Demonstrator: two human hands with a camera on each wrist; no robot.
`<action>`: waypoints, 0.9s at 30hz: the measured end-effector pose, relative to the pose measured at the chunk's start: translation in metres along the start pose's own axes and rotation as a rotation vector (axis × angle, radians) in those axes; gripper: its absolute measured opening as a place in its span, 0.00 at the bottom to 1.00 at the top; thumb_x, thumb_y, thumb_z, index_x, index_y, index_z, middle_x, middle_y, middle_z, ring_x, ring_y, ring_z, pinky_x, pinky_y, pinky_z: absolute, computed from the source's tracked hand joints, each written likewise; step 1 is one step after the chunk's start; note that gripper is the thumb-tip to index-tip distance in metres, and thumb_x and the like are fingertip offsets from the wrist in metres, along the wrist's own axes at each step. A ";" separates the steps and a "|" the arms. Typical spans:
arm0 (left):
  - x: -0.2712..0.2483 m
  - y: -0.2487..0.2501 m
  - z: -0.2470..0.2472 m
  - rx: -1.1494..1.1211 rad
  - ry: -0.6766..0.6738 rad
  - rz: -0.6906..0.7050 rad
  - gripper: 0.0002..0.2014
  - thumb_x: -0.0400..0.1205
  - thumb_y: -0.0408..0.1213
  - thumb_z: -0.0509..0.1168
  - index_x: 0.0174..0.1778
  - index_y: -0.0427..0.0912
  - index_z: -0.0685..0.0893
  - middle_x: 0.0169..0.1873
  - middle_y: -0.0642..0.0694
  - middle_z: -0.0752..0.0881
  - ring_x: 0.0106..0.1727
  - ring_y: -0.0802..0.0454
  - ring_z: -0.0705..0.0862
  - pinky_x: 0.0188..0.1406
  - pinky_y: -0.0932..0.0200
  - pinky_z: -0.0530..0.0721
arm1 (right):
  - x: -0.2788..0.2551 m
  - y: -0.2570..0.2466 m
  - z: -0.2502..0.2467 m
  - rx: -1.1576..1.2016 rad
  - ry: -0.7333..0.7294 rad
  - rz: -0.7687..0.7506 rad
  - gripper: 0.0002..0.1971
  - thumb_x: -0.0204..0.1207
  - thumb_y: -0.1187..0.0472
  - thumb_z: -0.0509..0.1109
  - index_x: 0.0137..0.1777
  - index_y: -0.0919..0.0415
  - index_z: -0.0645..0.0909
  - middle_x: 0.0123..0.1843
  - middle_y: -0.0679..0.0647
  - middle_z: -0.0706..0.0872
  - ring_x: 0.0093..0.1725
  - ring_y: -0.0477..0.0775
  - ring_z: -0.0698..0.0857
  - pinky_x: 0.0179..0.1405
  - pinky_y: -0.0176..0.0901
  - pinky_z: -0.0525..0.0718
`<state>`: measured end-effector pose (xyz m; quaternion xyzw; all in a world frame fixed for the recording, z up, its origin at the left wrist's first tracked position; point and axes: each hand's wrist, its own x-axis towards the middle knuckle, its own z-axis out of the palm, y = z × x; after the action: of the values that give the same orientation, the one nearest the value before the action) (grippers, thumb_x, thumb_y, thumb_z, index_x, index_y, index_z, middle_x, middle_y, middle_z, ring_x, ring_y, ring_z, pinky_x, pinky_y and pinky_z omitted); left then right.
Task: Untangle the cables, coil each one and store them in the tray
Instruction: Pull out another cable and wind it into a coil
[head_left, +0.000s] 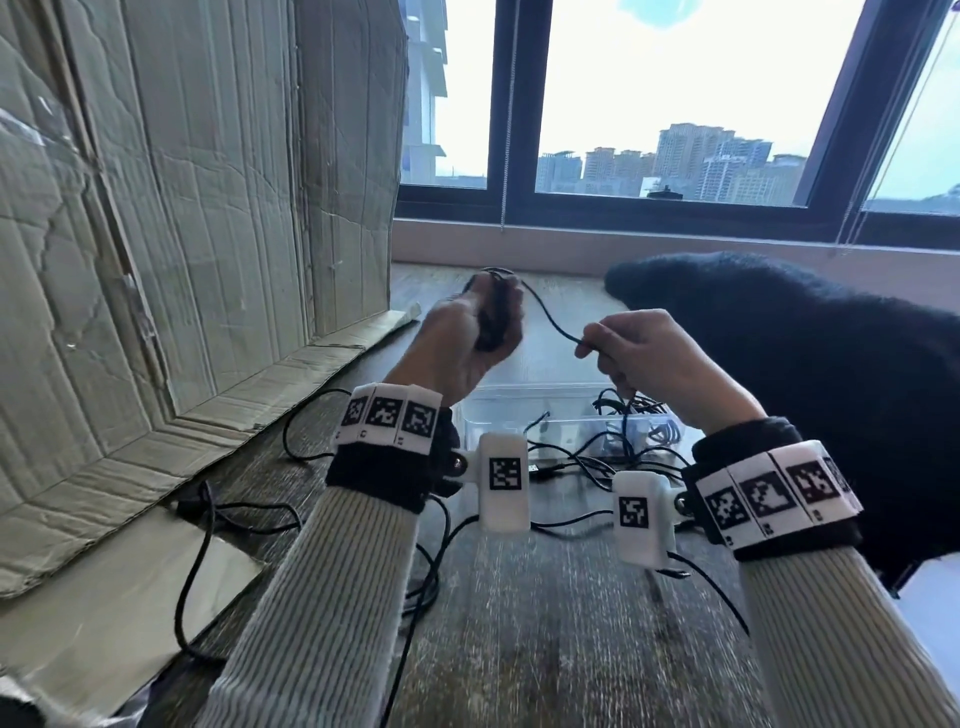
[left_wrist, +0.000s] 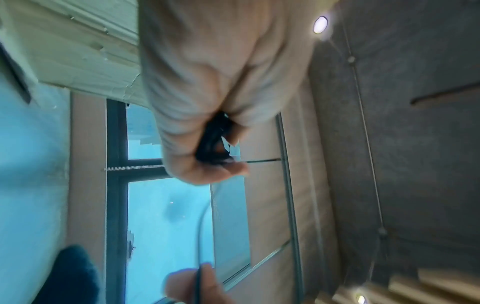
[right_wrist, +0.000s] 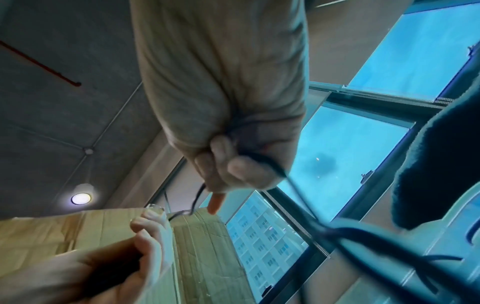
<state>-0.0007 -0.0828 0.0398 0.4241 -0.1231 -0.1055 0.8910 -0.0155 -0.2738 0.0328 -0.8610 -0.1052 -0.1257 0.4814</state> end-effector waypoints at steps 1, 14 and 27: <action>0.003 0.001 -0.002 -0.086 0.081 0.013 0.14 0.89 0.40 0.51 0.53 0.36 0.79 0.39 0.43 0.84 0.39 0.53 0.82 0.38 0.60 0.85 | -0.001 0.000 0.000 -0.011 -0.010 0.003 0.16 0.83 0.55 0.64 0.35 0.58 0.86 0.24 0.47 0.75 0.23 0.50 0.71 0.30 0.47 0.73; 0.022 0.002 -0.017 -0.093 0.459 0.211 0.17 0.90 0.44 0.45 0.40 0.41 0.71 0.28 0.49 0.74 0.16 0.60 0.69 0.13 0.70 0.64 | -0.022 -0.018 0.020 -0.293 -0.597 0.128 0.11 0.81 0.54 0.67 0.53 0.61 0.86 0.27 0.47 0.75 0.24 0.45 0.69 0.21 0.32 0.70; 0.009 -0.023 -0.006 1.365 0.028 0.369 0.32 0.88 0.54 0.41 0.46 0.37 0.86 0.25 0.52 0.85 0.24 0.61 0.77 0.34 0.62 0.72 | -0.008 -0.025 -0.009 -0.208 0.023 -0.344 0.05 0.72 0.44 0.71 0.40 0.37 0.89 0.34 0.40 0.89 0.30 0.43 0.81 0.39 0.45 0.82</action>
<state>0.0081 -0.0956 0.0189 0.8616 -0.2202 0.1536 0.4308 -0.0315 -0.2694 0.0546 -0.8740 -0.2319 -0.2260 0.3624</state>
